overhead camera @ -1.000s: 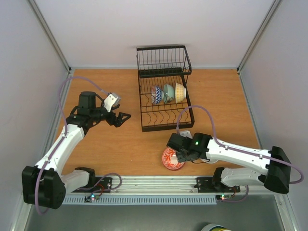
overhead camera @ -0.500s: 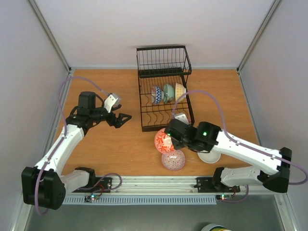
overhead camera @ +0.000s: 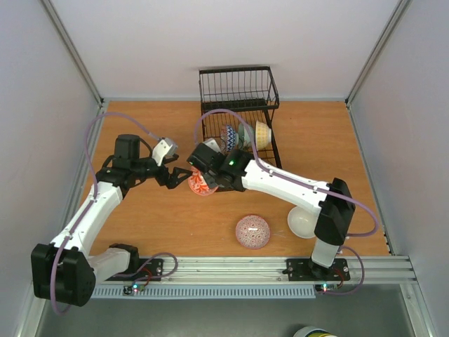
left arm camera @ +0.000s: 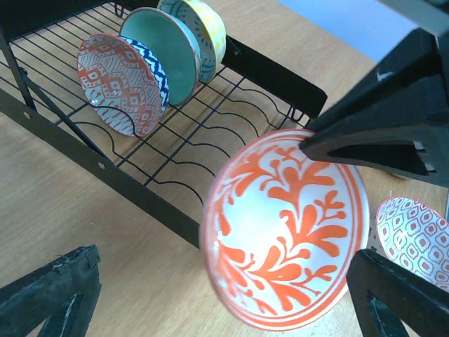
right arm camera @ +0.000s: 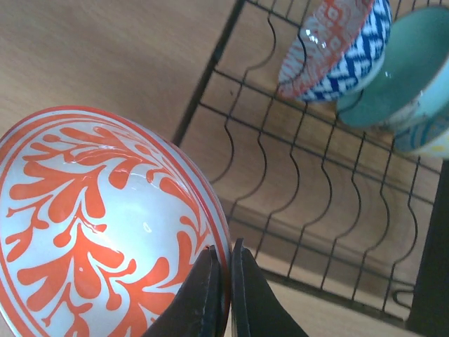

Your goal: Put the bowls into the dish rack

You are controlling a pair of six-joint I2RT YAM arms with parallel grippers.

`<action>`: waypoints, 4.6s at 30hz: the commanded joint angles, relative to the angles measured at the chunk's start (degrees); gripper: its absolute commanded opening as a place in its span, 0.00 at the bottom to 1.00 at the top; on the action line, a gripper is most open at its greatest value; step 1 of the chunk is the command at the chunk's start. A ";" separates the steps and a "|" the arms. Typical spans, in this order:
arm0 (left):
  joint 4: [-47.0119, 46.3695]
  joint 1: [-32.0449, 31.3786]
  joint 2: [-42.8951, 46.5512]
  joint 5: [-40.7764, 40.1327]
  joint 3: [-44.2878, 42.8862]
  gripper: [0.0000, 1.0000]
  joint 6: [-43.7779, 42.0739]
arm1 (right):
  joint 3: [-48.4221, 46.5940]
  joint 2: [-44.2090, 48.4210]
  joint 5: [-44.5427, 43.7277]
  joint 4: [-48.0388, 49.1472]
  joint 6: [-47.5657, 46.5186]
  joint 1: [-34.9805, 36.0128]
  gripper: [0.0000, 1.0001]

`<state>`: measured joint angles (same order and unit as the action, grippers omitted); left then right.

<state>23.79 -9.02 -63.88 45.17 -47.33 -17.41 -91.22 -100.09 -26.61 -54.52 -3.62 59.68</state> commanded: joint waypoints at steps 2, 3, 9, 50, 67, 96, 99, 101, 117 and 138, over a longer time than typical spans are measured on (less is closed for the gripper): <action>-0.40 0.14 -0.54 0.35 -1.20 0.94 -0.81 | -6.96 -0.84 -0.83 4.67 -5.79 -0.27 0.01; -0.16 0.14 -1.07 0.32 -1.49 0.93 -0.63 | -7.51 -0.87 -0.75 4.95 -6.36 -0.22 0.01; 1.45 -0.03 -4.14 -0.24 -3.10 0.88 -0.61 | -8.93 -0.48 -0.29 6.01 -7.57 -0.20 0.01; 7.98 1.28 -5.30 12.16 -5.08 0.00 -6.23 | 30.64 21.00 50.74 42.90 3.46 -11.75 0.94; 6.79 1.72 -4.06 11.90 -4.39 0.00 -5.64 | 34.66 15.52 67.47 60.23 14.86 -12.22 0.59; -1.55 1.81 1.27 -0.80 -1.14 0.85 1.11 | -0.15 0.04 13.45 11.49 -3.78 -11.90 0.01; -1.56 1.81 1.43 -0.85 -1.10 0.86 1.06 | -8.00 -6.66 3.26 4.40 -3.86 -11.19 0.01; -1.57 1.81 1.38 -0.92 -1.12 0.86 1.00 | -11.99 -10.10 -0.34 1.83 -3.94 -11.00 0.01; -1.26 1.81 1.21 -0.52 -1.10 0.85 0.45 | -29.15 -25.92 -10.30 -2.52 -9.07 -11.12 0.01; -1.03 1.81 1.22 0.96 -1.01 0.83 0.01 | -37.26 -38.13 -9.99 0.56 -10.92 -14.40 0.01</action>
<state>24.97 -7.42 -63.44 44.82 -48.93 -16.93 -125.62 -136.86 -34.28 -55.86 -13.96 45.82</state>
